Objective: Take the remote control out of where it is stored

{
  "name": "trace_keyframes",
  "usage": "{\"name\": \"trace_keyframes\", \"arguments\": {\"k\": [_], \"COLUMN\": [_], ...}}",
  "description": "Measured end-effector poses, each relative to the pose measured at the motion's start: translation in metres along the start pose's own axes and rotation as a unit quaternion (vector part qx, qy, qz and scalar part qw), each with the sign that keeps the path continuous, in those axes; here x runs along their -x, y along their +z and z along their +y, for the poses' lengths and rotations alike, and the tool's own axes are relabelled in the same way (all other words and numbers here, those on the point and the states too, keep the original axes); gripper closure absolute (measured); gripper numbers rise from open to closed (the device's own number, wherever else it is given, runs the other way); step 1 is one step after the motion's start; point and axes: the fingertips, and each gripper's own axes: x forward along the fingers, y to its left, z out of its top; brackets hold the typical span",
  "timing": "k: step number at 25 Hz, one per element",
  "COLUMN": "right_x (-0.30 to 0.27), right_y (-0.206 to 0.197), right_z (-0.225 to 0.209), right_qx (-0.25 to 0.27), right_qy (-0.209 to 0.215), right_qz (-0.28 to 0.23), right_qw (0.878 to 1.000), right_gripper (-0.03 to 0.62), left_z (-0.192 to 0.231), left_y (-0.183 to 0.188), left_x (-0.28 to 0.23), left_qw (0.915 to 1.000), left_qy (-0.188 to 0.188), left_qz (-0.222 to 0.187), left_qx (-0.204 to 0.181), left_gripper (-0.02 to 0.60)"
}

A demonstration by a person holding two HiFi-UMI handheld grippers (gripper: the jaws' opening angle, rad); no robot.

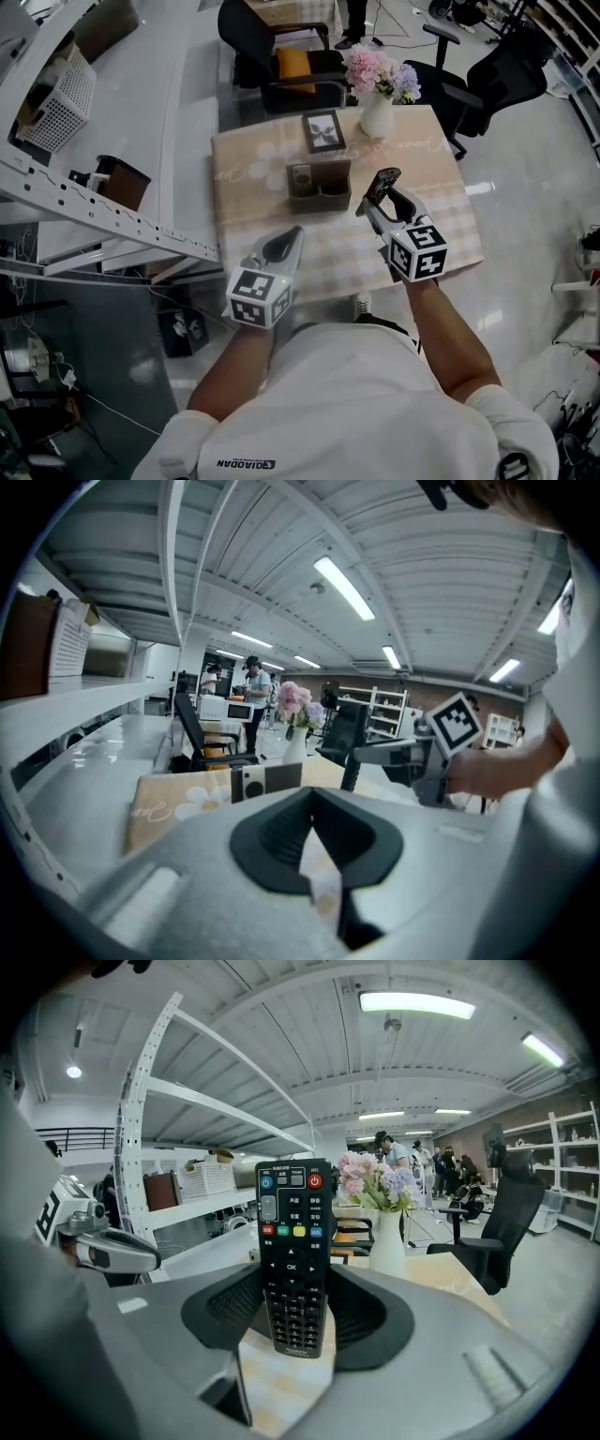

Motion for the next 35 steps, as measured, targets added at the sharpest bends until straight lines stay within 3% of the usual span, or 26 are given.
{"name": "trace_keyframes", "arguments": {"k": [11,23,35], "right_x": [0.007,-0.012,-0.072], "right_y": [-0.046,-0.129,-0.149], "right_z": [-0.046,-0.086,-0.097], "right_qx": [-0.008,0.005,-0.002], "right_qy": [-0.019,-0.009,0.022], "right_qz": [0.074,0.219,0.256], "right_qw": [0.997,0.976,0.967], "right_gripper": [0.372,0.372,0.375], "left_z": [-0.014,-0.029,-0.026], "left_y": [-0.016,-0.032,-0.034], "left_x": [-0.029,-0.055,-0.062], "left_qw": [0.9996,0.9989,0.998], "left_qy": [-0.004,0.0,0.031], "left_qz": [0.028,0.042,0.045], "left_qx": [0.001,0.018,0.033], "left_gripper": [0.578,0.578,0.578]}}
